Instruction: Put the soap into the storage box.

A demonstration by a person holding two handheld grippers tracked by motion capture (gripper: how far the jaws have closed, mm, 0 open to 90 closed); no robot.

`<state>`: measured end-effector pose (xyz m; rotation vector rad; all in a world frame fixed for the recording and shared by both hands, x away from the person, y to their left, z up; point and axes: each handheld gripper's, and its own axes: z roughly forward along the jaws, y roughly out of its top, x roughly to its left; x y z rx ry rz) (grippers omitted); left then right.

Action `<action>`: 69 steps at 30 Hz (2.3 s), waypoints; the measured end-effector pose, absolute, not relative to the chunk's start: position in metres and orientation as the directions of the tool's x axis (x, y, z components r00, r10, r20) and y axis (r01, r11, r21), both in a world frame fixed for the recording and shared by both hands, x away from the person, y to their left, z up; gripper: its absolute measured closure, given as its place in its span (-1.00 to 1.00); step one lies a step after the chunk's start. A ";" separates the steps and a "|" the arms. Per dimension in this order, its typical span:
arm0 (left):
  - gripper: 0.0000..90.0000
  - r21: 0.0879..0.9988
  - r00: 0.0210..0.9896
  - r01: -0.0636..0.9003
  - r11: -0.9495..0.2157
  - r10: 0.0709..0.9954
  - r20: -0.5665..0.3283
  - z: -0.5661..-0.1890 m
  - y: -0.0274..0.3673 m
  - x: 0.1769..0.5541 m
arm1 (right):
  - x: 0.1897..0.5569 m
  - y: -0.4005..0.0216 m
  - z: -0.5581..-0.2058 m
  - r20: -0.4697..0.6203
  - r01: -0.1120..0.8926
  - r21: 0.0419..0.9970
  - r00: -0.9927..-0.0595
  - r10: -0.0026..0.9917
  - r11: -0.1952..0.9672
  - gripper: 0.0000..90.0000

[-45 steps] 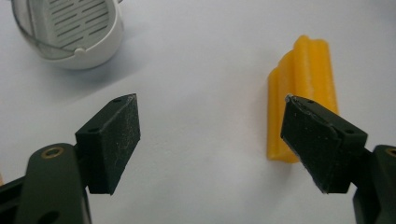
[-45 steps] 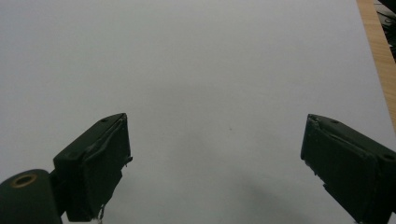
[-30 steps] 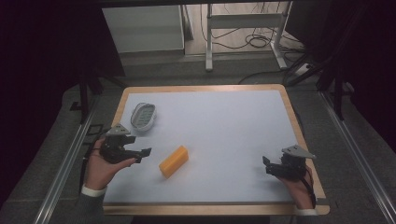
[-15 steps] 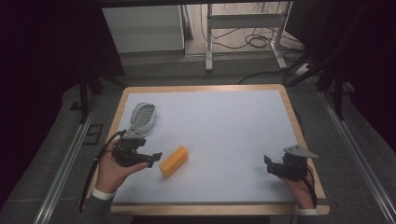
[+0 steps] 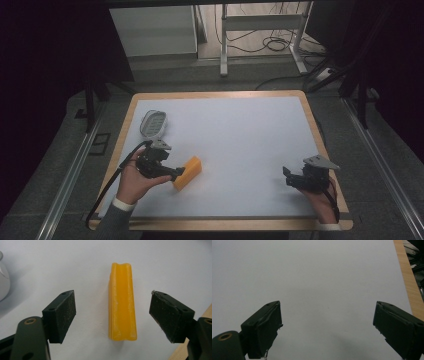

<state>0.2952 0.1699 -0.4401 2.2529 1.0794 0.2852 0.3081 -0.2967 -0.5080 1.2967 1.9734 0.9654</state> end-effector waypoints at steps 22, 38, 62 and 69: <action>-0.45 0.519 0.663 0.660 -0.543 0.746 -0.062 -0.474 0.135 0.315 | 0.308 -0.297 -0.509 -0.095 0.507 0.817 -0.354 0.930 0.276 -0.81; 0.16 0.440 0.660 0.704 -0.557 0.742 -0.116 -0.494 0.131 0.321 | 0.309 -0.295 -0.512 -0.115 0.510 0.808 -0.357 0.927 0.296 -0.81; 0.35 0.453 0.637 0.712 -0.537 0.765 -0.094 -0.478 0.146 0.323 | 0.308 -0.296 -0.512 -0.120 0.505 0.811 -0.348 0.930 0.294 -0.81; 0.35 0.462 0.623 0.720 -0.518 0.776 -0.101 -0.471 0.156 0.327 | 0.308 -0.296 -0.512 -0.119 0.507 0.811 -0.346 0.931 0.292 -0.81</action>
